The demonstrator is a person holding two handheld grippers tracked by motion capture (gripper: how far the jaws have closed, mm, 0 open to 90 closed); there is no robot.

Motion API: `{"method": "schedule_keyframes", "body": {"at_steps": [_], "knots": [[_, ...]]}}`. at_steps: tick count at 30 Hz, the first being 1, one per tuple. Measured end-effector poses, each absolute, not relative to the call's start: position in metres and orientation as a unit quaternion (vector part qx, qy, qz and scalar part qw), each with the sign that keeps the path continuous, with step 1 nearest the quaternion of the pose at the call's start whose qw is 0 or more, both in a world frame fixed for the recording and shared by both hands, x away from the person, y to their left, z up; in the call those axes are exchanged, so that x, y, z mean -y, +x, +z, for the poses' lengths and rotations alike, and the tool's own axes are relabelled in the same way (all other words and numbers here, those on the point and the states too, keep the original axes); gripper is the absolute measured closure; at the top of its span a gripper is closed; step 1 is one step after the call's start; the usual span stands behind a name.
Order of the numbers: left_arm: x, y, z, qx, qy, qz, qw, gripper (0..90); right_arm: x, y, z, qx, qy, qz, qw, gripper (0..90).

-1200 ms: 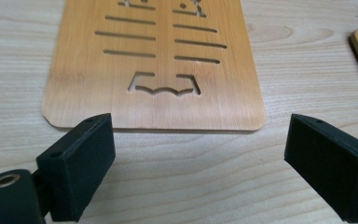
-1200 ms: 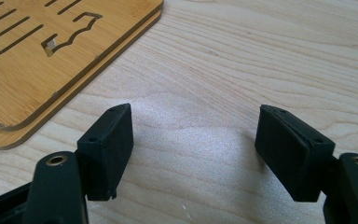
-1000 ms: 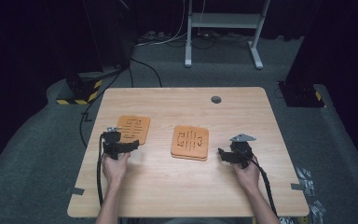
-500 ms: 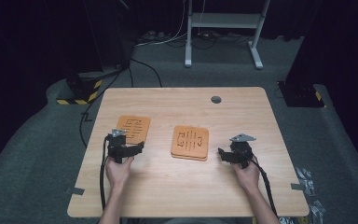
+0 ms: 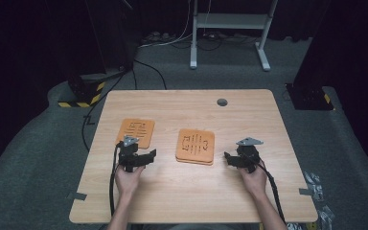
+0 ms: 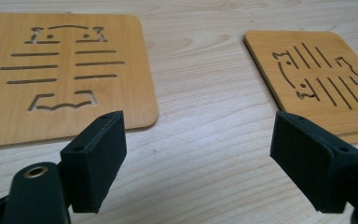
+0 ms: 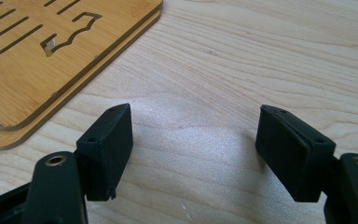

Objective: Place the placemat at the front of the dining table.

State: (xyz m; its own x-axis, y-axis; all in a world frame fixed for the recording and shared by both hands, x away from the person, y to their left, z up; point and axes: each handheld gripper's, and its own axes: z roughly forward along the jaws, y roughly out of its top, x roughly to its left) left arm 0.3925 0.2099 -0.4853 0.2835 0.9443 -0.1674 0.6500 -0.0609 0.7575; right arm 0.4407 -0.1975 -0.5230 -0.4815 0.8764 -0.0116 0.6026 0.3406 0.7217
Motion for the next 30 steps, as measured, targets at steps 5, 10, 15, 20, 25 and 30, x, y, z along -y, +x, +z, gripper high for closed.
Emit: {"method": "schedule_keyframes", "body": {"at_steps": [5,10,15,20,25,30], "knots": [[-0.202,0.388,-0.484,-0.558,0.71,0.193,0.385,18.9,0.197,0.44,-0.523,-0.793,0.467,0.335,0.204,27.0],[-0.197,0.385,-0.483,-0.551,0.71,0.192,0.394,19.8,0.197,0.44,-0.523,-0.792,0.467,0.335,0.204,27.0],[-0.192,0.379,-0.482,-0.543,0.712,0.193,0.401,20.8,0.197,0.44,-0.523,-0.792,0.467,0.335,0.204,27.0],[-0.187,0.374,-0.485,-0.534,0.72,0.193,0.4,21.9,0.197,0.44,-0.523,-0.793,0.467,0.335,0.204,27.0],[-0.183,0.369,-0.482,-0.524,0.723,0.198,0.405,22.8,0.197,0.44,-0.523,-0.792,0.467,0.335,0.204,27.0],[-0.175,0.364,-0.483,-0.513,0.729,0.196,0.409,23.5,0.197,0.44,-0.523,-0.792,0.468,0.335,0.204,27.0]]}}
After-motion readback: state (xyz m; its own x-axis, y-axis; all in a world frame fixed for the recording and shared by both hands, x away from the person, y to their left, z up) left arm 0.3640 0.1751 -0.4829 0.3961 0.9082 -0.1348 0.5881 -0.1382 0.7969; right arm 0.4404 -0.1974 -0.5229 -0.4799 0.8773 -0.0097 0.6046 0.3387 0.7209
